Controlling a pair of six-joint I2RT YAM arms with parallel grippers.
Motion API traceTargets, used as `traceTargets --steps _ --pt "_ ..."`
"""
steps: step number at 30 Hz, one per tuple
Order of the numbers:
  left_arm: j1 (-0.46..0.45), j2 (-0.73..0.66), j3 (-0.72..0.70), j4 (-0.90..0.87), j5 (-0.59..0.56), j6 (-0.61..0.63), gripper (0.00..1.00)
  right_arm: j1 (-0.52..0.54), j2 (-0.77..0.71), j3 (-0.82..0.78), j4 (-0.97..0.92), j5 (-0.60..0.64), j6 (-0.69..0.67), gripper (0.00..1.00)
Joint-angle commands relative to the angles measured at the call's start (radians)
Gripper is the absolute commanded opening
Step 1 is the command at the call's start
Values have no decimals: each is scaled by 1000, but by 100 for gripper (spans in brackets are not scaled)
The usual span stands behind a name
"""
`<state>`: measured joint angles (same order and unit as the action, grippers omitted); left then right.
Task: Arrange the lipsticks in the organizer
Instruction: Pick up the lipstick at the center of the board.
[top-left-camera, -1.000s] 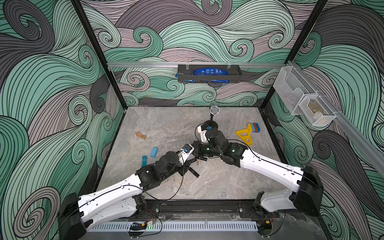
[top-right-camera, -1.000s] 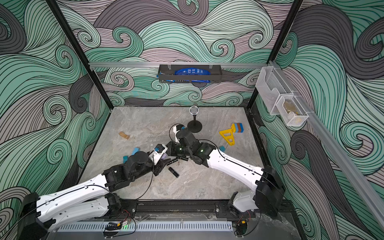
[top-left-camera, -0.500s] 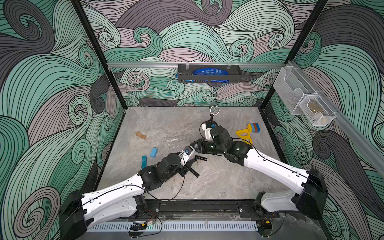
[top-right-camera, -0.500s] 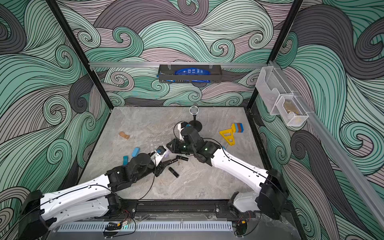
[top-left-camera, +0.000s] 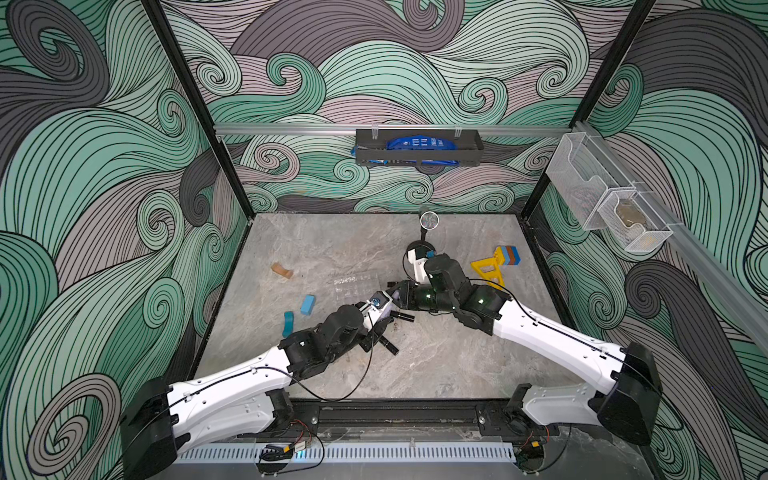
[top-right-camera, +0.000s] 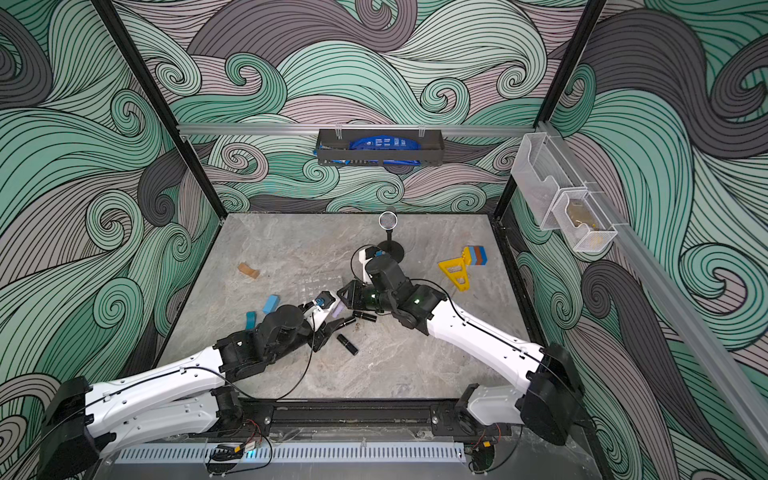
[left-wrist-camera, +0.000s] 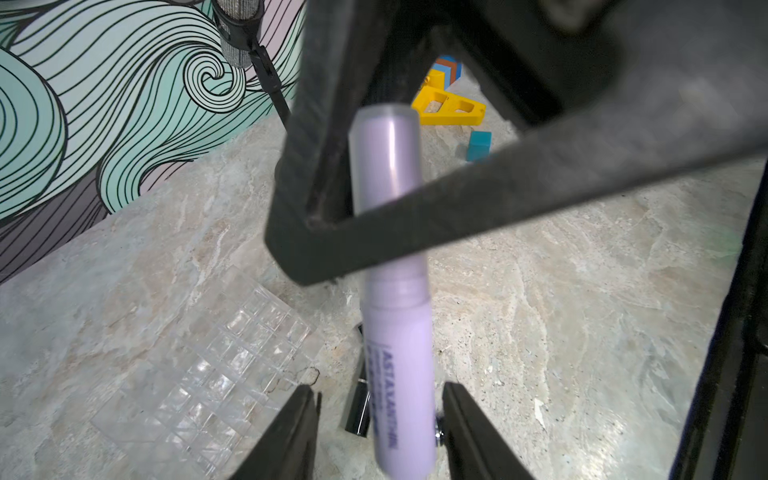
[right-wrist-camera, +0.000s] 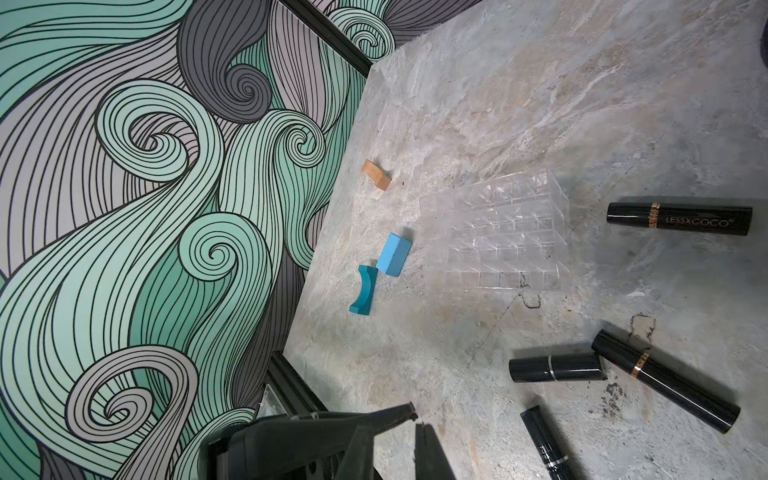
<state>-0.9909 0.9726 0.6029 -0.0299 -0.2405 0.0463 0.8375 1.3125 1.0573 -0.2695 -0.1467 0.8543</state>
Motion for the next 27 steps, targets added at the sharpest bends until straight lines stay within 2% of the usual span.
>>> traceTargets --steps 1,15,21,24,27 --pt "-5 -3 42 17 -27 42 47 15 6 -3 9 -17 -5 0" --pt "-5 15 55 22 29 4 22 20 41 18 14 -27 -3 0" --pt "-5 11 47 42 18 -69 15 13 46 38 1 -43 -13 18" --pt "-2 5 44 37 3 -104 12 -29 36 37 -14 -86 -19 29" --pt "12 -2 36 43 46 -127 9 -91 0 34 -30 -122 -41 38"
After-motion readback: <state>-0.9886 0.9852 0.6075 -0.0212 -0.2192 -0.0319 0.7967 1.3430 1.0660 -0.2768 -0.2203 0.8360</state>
